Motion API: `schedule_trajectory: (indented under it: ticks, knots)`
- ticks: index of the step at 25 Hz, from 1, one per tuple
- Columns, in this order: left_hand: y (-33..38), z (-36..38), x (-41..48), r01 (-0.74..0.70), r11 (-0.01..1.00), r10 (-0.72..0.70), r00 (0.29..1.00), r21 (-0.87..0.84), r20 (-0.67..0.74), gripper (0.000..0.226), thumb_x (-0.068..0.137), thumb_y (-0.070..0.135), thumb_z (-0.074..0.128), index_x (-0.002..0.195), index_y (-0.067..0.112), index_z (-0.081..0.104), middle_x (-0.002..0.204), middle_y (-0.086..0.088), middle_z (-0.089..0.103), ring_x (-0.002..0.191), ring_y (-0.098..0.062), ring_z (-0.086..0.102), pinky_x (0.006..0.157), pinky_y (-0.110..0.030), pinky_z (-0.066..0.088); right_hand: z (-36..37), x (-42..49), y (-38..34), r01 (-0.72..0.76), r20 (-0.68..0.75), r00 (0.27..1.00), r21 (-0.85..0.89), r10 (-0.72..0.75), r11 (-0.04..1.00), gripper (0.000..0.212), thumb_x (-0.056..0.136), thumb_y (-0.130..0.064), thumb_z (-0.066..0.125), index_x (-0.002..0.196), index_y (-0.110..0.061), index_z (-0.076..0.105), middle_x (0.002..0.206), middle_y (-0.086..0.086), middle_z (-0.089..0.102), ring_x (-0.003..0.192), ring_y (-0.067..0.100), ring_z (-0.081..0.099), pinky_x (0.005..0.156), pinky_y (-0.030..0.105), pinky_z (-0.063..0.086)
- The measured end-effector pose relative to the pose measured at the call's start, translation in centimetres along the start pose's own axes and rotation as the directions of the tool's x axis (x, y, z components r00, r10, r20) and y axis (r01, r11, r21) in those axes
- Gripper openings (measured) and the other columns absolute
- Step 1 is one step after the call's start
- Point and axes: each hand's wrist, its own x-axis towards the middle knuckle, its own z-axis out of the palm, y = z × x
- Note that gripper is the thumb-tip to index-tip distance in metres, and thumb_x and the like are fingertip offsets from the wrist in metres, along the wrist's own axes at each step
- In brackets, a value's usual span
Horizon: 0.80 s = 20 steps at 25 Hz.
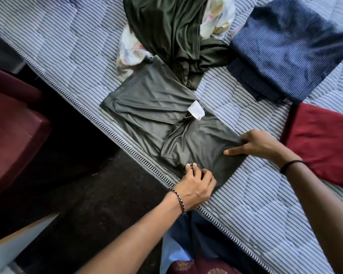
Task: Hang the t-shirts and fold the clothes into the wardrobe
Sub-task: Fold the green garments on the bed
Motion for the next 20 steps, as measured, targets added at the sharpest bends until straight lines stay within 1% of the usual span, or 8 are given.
schedule_trajectory:
  ticks: [2, 3, 6, 8, 11, 14, 16, 20]
  knots:
    - [1.0, 0.0, 0.1, 0.092, 0.996, -0.092, 0.995, -0.005, 0.029, 0.029, 0.092, 0.020, 0.044, 0.106, 0.005, 0.064, 0.099, -0.016, 0.064, 0.091, -0.043, 0.066, 0.078, -0.052, 0.055, -0.7, -0.8, 0.5, 0.005, 0.057, 0.998, 0.288, -0.022, 0.958, 0.040, 0.073, -0.039, 0.089, 0.061, -0.012, 0.062, 0.051, -0.014, 0.059, 0.053, -0.002, 0.058, 0.052, 0.011, 0.040]
    - [1.4, -0.1, 0.2, 0.122, 0.992, -0.121, 0.992, -0.021, 0.046, 0.029, 0.093, 0.016, 0.041, 0.105, 0.005, 0.064, 0.098, -0.016, 0.063, 0.091, -0.042, 0.066, 0.078, -0.051, 0.055, -0.7, -1.0, 0.6, -0.008, 0.112, 0.993, 0.401, -0.041, 0.916, 0.033, 0.076, -0.033, 0.088, 0.071, -0.007, 0.069, 0.061, -0.012, 0.069, 0.063, -0.003, 0.067, 0.060, 0.011, 0.048]
    - [1.5, -0.1, 0.6, 0.120, 0.991, -0.118, 0.993, -0.060, 0.030, 0.024, 0.093, 0.010, 0.042, 0.097, 0.007, 0.066, 0.092, -0.014, 0.063, 0.082, -0.038, 0.067, 0.073, -0.046, 0.056, 0.0, -0.6, 0.9, -0.068, 0.155, 0.988, 0.560, -0.023, 0.826, 0.050, 0.077, -0.029, 0.087, 0.106, 0.009, 0.070, 0.094, 0.011, 0.079, 0.093, 0.023, 0.077, 0.090, 0.039, 0.060]
    - [0.4, -0.2, 1.0, 0.080, 0.982, -0.086, 0.996, -0.172, -0.026, 0.013, 0.089, 0.018, 0.053, 0.089, 0.011, 0.064, 0.083, -0.009, 0.062, 0.068, -0.029, 0.065, 0.063, -0.037, 0.054, 0.6, -0.4, 0.6, -0.057, 0.092, 0.996, 0.617, 0.000, 0.785, 0.051, 0.076, -0.028, 0.088, 0.108, 0.007, 0.070, 0.097, 0.015, 0.079, 0.091, 0.025, 0.077, 0.085, 0.040, 0.062]
    - [-2.4, -1.9, 1.1, 0.133, 0.889, -0.151, 0.989, -0.438, -0.007, 0.019, 0.087, 0.030, 0.057, 0.092, 0.013, 0.060, 0.080, -0.004, 0.064, 0.061, -0.023, 0.065, 0.052, -0.031, 0.048, 0.9, 0.1, 0.4, -0.014, -0.023, 0.999, 0.704, 0.043, 0.710, 0.046, 0.073, -0.024, 0.090, 0.106, -0.002, 0.065, 0.097, 0.016, 0.077, 0.078, 0.021, 0.075, 0.059, 0.027, 0.061]
    - [-4.9, -3.5, 0.2, 0.299, 0.679, -0.253, 0.953, -0.671, 0.168, 0.030, 0.099, 0.033, 0.047, 0.115, 0.008, 0.052, 0.099, -0.009, 0.067, 0.084, -0.029, 0.064, 0.071, -0.037, 0.051, 1.0, 0.5, 0.1, 0.021, -0.083, 0.994, 0.775, 0.069, 0.632, 0.053, 0.074, -0.020, 0.090, 0.117, -0.013, 0.060, 0.087, 0.015, 0.074, 0.069, 0.025, 0.068, 0.055, 0.028, 0.059]
    - [-5.8, -4.4, -0.5, 0.372, 0.471, -0.367, 0.907, -0.800, 0.206, 0.027, 0.100, 0.031, 0.044, 0.115, 0.010, 0.049, 0.094, -0.009, 0.065, 0.082, -0.028, 0.062, 0.071, -0.035, 0.048, 0.7, 0.5, -0.4, 0.070, -0.091, 0.996, 0.793, 0.004, 0.605, 0.048, 0.077, -0.020, 0.087, 0.120, -0.015, 0.065, 0.085, 0.013, 0.072, 0.066, 0.023, 0.064, 0.059, 0.028, 0.060]
    - [-6.9, -5.4, -0.9, 0.468, 0.037, -0.621, 0.703, -0.883, 0.347, 0.017, 0.100, 0.018, 0.045, 0.111, 0.009, 0.053, 0.078, -0.001, 0.057, 0.072, -0.018, 0.051, 0.066, -0.029, 0.031, 0.1, 0.4, -2.1, 0.142, -0.062, 0.981, 0.869, -0.181, 0.473, 0.038, 0.073, -0.029, 0.083, 0.104, -0.008, 0.078, 0.103, 0.010, 0.076, 0.093, 0.023, 0.070, 0.082, 0.030, 0.062]
